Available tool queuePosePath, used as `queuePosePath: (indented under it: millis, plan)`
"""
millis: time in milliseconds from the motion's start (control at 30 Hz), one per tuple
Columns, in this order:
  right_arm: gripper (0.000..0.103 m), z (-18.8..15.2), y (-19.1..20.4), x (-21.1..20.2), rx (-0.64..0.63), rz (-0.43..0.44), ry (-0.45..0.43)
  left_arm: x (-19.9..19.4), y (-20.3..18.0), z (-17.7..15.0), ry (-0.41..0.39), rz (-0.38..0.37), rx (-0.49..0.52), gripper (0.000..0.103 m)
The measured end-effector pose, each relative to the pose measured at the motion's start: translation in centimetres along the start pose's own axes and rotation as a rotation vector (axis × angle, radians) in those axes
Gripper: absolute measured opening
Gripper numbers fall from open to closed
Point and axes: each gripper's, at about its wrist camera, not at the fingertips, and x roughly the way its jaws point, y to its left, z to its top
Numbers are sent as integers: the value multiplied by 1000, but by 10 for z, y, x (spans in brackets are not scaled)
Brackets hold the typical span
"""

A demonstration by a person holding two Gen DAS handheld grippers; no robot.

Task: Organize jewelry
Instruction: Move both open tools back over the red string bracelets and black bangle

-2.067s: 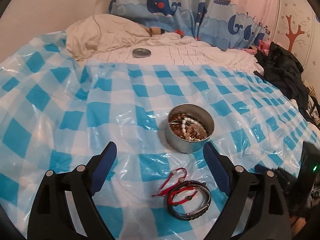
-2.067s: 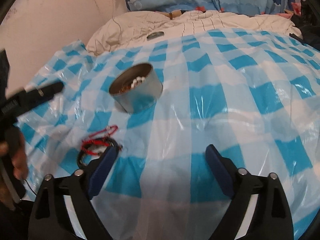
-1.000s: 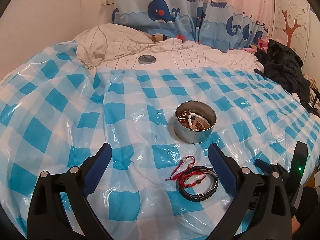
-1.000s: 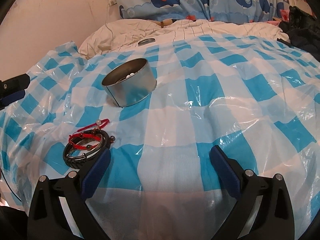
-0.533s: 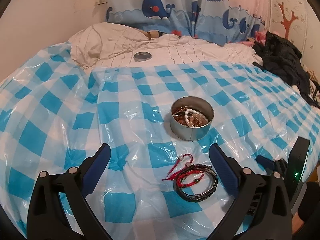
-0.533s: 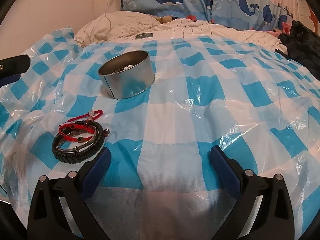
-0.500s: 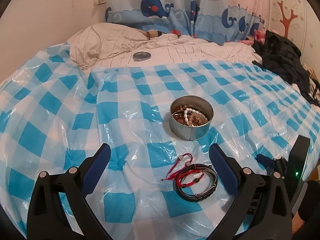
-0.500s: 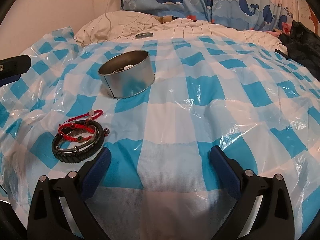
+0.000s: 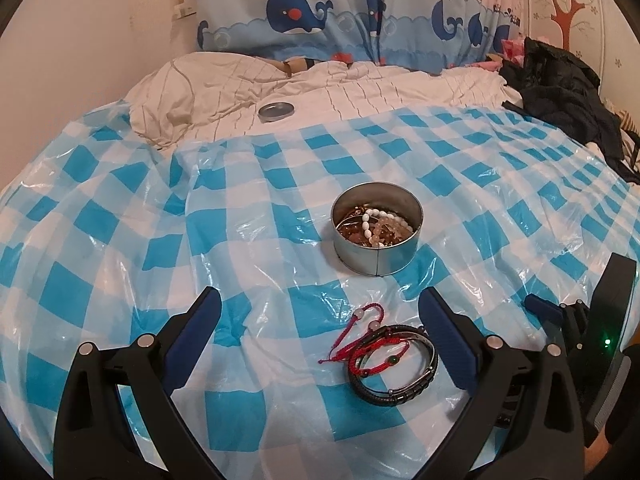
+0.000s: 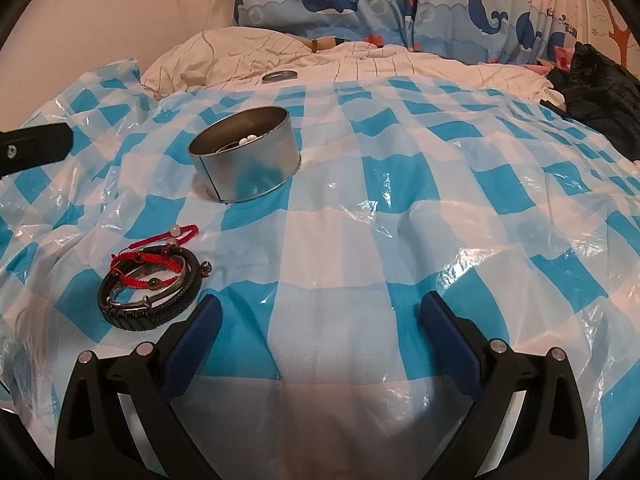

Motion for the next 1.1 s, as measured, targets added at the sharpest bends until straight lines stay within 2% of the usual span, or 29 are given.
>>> queuePosePath:
  millis: [233,467,567,667,733,833,1000,1100]
  plan:
    - [96,1,-2,0,10,8,0,12,-12,1,23,9,31,95]
    - [96,1,-3,0,13,12,5,22,-26,4,44,-20,57,95]
    - [96,2,-3,0,19,18,4,21,-23,5,43,-38,58,95]
    - [96,4,-3,-1,27,32,16,23,-8,6,51,-5,50,95]
    - [96,7,-2,-2,26,50,27,26,11,5,63,30,20,95]
    - [96,14,4,-7,6,86,42,28,41,3,85,34,-72,95]
    - [96,41,26,-17,-136,145,40,32,66,1,102,-30,-176,95]
    - [95,59,39,-9,-228,219,79,37,67,-1,115,-102,-212,95]
